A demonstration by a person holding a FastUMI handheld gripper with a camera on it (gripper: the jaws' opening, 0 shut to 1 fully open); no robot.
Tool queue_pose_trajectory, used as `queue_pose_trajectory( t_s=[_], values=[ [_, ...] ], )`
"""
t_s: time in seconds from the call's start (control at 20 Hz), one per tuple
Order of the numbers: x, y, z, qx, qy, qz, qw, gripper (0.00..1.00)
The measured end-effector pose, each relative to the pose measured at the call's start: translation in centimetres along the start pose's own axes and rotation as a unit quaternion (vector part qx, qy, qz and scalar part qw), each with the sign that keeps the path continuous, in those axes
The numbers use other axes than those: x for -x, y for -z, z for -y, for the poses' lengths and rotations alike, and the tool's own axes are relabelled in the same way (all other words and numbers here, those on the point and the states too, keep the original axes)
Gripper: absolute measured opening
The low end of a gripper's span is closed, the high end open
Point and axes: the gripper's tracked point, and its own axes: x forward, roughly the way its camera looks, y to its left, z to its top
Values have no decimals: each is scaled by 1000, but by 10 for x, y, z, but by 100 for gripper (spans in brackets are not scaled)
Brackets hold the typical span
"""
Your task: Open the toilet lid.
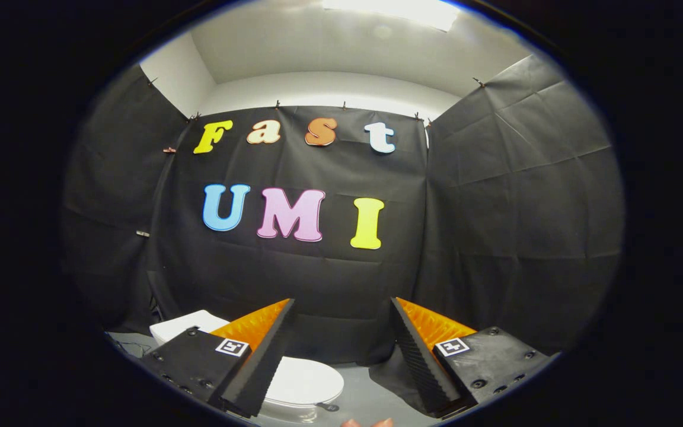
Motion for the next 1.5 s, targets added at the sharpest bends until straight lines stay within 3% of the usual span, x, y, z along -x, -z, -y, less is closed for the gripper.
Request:
queue_pose_trajectory(
  t_s=[0.4,0.75,1.2,1.5],
  values=[
    [-37,97,-9,35,-6,-31,999,98],
    [-51,181,-39,79,-58,-40,994,99],
    [-78,289,-28,-63,-43,-132,988,98],
    [-81,374,-33,-179,-38,-227,957,99]
  ],
)
